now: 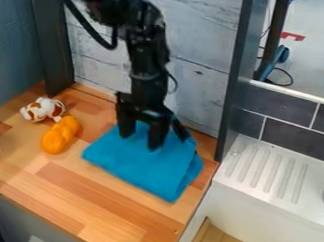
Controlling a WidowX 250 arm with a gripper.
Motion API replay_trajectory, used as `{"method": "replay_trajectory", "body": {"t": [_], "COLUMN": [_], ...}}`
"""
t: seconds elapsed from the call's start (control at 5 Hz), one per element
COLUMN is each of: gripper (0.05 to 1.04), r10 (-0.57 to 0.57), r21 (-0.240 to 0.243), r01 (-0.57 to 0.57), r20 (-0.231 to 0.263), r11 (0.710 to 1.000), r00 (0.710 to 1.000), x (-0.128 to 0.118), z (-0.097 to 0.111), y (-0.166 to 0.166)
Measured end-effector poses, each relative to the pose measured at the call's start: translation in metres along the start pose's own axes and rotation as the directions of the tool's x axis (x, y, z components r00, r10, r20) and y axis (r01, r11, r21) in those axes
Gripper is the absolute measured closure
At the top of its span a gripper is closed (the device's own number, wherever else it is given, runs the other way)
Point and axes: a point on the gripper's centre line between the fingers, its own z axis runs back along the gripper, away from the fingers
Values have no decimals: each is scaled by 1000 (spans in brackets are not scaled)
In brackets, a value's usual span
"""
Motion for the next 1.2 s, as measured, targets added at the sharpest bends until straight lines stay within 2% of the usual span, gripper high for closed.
{"method": "replay_trajectory", "body": {"t": [0.2,0.4,0.6,1.0,1.2], "gripper": [81,81,81,81,81], "r10": [-18,-14,-9,-8,-7], "r21": [1,7,27,23,17], "r01": [18,14,9,9,8], "r20": [-5,15,-24,-17,-47], "r11": [1000,1000,1000,1000,1000], "r00": [1000,1000,1000,1000,999], "x": [9,13,-2,-17,-35], "z": [-4,-6,-21,-30,-32], "y": [-6,-9,-6,-8,-11]}}
